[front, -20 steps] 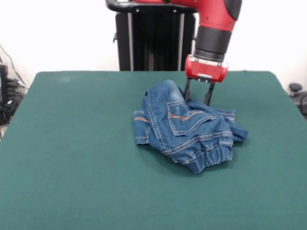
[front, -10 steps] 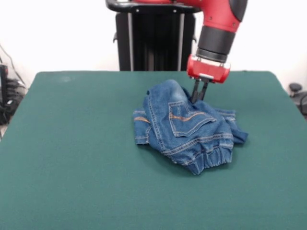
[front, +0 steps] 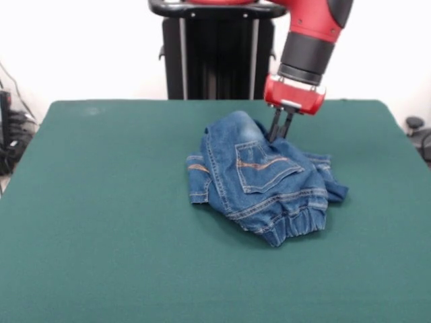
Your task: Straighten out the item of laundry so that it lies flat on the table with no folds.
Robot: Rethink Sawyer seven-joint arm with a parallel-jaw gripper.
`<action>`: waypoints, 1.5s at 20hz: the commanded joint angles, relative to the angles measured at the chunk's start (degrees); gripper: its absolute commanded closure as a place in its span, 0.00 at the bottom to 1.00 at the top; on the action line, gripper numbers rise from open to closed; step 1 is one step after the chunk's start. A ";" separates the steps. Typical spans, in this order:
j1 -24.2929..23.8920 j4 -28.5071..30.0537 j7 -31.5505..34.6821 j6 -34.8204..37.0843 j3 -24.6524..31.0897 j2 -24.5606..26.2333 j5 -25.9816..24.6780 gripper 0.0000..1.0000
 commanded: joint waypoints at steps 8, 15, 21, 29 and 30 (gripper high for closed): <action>-0.37 1.97 17.38 30.86 11.08 -17.57 5.58 1.00; 4.18 4.72 23.72 35.46 9.70 -21.58 11.85 1.00; 10.04 4.07 31.06 43.04 5.44 -21.59 15.02 1.00; 16.23 7.16 39.58 46.94 5.60 -26.87 17.65 1.00; 17.05 6.93 40.95 48.39 5.40 -27.93 17.41 1.00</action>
